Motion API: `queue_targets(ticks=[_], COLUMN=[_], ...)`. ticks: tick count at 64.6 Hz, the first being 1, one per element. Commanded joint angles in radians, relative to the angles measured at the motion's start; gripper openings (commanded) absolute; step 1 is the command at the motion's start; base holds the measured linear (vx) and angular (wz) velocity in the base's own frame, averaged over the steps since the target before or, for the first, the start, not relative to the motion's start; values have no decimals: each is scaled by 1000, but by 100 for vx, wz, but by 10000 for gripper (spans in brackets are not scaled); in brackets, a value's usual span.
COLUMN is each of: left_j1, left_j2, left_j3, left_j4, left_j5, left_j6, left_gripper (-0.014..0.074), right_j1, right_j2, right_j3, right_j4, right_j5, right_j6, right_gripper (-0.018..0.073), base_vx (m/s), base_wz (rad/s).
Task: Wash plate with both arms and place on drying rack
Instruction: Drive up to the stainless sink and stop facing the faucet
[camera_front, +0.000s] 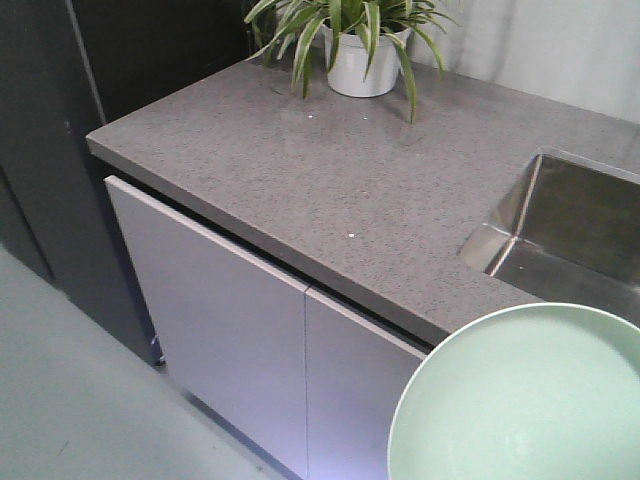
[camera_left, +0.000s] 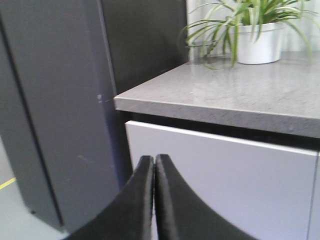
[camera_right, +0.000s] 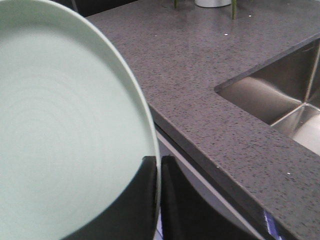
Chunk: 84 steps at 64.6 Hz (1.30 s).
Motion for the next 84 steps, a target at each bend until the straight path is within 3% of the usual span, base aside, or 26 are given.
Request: queue_targets(ticks=[1,84], left_j1=[2,2], left_j2=[-6,-6], left_j3=[21,21], left_j4=[-1,-1], left_j5=[-75,-75], left_j6=[-10,-10], left_gripper=[-6,-6], right_j1=[-2,-2], right_j2=[12,12], right_j3=[-23,-23], right_j4=[4,4], right_j5=[-76,-76], right_j6=[0,0], right_gripper=[-2,-2], base_vx=[11,10], base_wz=[-42,-40])
